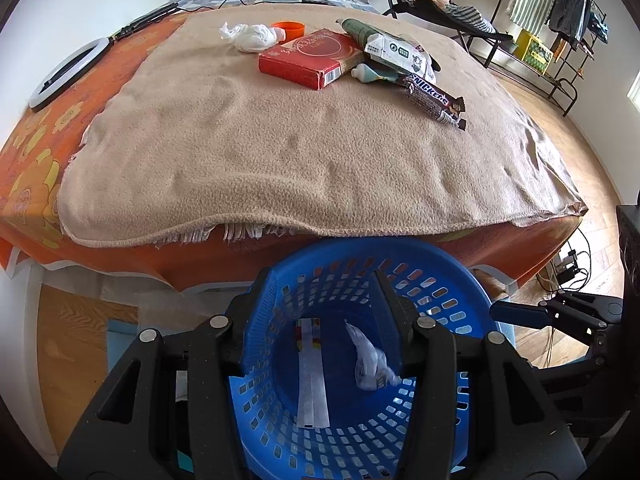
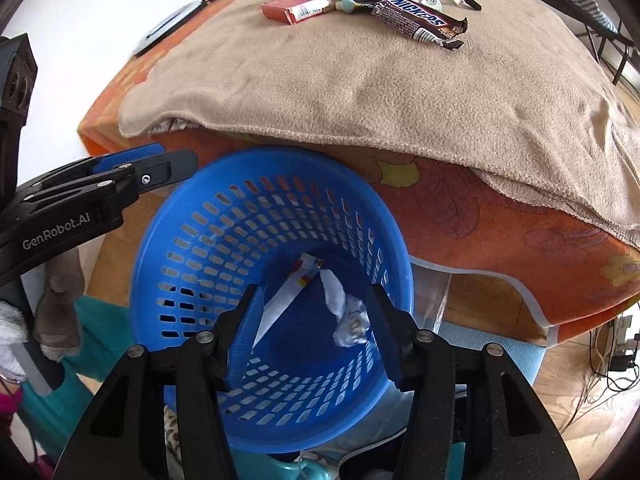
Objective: Collect trash
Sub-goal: 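Move both tools back over the blanket toward the remaining trash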
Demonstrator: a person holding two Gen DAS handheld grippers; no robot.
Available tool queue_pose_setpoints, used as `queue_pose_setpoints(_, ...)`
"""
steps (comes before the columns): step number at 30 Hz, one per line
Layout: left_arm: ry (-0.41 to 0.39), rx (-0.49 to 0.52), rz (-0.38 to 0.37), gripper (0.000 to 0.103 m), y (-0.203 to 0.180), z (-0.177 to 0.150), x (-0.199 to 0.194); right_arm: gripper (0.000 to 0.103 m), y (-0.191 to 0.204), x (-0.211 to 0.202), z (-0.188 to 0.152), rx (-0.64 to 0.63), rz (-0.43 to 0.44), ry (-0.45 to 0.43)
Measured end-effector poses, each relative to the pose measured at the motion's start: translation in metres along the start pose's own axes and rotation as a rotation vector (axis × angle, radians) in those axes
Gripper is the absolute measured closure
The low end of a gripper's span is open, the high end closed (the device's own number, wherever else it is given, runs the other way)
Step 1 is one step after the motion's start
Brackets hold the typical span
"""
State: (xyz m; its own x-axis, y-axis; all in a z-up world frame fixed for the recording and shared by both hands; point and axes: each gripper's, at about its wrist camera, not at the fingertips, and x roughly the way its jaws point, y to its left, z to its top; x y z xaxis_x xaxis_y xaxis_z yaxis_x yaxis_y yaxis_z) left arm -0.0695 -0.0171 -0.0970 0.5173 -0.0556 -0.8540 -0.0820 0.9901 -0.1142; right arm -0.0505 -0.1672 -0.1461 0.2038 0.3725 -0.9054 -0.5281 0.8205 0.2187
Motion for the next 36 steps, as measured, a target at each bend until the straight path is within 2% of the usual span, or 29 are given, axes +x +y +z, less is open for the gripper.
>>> queue_pose_setpoints(4, -0.003, -0.004, 0.007, 0.054, 0.002, 0.003, -0.001, 0.05, -0.001, -0.001, 0.001, 0.0, -0.006, -0.005)
queue_pose_setpoints(7, 0.002, -0.016, 0.008, 0.044, 0.003, 0.006, -0.001, 0.05, -0.002, -0.003, 0.0, 0.002, -0.01, -0.001)
queue_pose_setpoints(11, 0.009, -0.021, -0.003, 0.044, 0.003, 0.019, -0.005, 0.05, -0.005, -0.008, 0.006, 0.025, 0.004, -0.001)
queue_pose_setpoints(13, 0.002, -0.019, -0.01, 0.044, 0.003, 0.03, -0.009, 0.045, -0.009, -0.014, 0.011, 0.044, -0.001, -0.012)
queue_pose_setpoints(15, -0.004, -0.001, -0.01, 0.044, 0.003, 0.043, -0.013, 0.034, -0.012, -0.018, 0.015, 0.056, -0.002, -0.026)
queue_pose_setpoints(24, -0.05, -0.004, 0.011, 0.043, 0.031, 0.108, -0.022, 0.034, -0.042, -0.067, 0.066, 0.133, 0.029, -0.198)
queue_pose_setpoints(29, -0.068, -0.04, 0.006, 0.043, 0.048, 0.141, -0.015, 0.034, -0.061, -0.086, 0.105, 0.128, 0.002, -0.283)
queue_pose_setpoints(33, -0.062, -0.084, -0.011, 0.043, 0.06, 0.164, -0.002, 0.034, -0.07, -0.089, 0.132, 0.126, 0.018, -0.298)
queue_pose_setpoints(34, -0.059, -0.097, -0.018, 0.043, 0.063, 0.17, 0.001, 0.034, -0.075, -0.086, 0.151, 0.134, 0.032, -0.282)
queue_pose_setpoints(36, -0.061, -0.114, -0.025, 0.043, 0.068, 0.181, 0.006, 0.034, -0.08, -0.079, 0.165, 0.147, 0.044, -0.266)
